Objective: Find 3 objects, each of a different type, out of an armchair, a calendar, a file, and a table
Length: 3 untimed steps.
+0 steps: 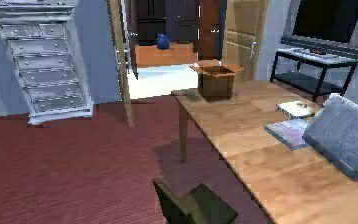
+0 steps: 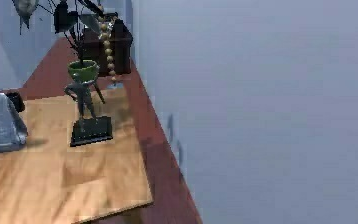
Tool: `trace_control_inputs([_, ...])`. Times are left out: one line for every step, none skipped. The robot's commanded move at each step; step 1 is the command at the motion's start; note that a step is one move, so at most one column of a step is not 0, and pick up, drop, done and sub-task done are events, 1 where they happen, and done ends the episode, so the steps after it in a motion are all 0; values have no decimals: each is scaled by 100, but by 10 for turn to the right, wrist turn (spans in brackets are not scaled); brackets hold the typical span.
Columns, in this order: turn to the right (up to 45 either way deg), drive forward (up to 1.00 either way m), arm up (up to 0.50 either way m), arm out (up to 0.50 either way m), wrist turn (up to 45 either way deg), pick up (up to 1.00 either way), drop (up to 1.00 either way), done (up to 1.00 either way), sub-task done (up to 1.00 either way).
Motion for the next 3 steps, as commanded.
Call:
trace_control_inputs([-450, 0, 0, 0, 0, 0, 0, 0, 0])
trace_control_inputs([-180, 0, 0, 0, 0, 0, 0, 0, 0])
trace_control_inputs([0, 60, 0, 0, 0, 0, 0, 0, 0])
